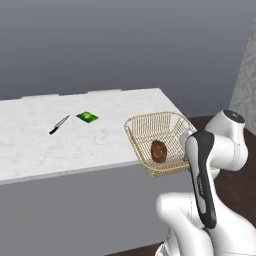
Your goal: Open the cabinet, pick up the bread from the cabinet and place it in the basket. Then move the basket to the dining counter.
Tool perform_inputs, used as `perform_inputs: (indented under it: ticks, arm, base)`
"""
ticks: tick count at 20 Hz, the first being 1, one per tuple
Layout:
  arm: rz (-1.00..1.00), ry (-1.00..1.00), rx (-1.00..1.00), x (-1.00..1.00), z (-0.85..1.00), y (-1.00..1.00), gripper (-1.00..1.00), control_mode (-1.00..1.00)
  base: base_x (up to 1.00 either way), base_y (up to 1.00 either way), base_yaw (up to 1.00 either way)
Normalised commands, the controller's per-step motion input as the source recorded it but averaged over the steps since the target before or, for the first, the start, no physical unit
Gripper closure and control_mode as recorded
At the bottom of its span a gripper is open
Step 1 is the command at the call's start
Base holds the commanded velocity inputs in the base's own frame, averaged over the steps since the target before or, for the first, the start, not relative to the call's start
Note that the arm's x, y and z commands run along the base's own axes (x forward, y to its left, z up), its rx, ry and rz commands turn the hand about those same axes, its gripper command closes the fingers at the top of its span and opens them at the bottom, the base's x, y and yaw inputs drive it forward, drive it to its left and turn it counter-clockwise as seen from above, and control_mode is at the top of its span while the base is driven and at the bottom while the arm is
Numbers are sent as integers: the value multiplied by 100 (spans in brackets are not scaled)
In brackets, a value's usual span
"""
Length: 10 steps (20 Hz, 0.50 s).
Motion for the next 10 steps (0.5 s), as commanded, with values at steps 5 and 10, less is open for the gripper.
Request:
perform_inputs:
  ticks: [5, 10]
  arm:
    - [0, 0, 0, 0, 0, 0, 100, 100]
    - [0, 0, 0, 0, 0, 0, 100, 100]
  base:
    - [68, -45, 2]
    - [56, -43, 3]
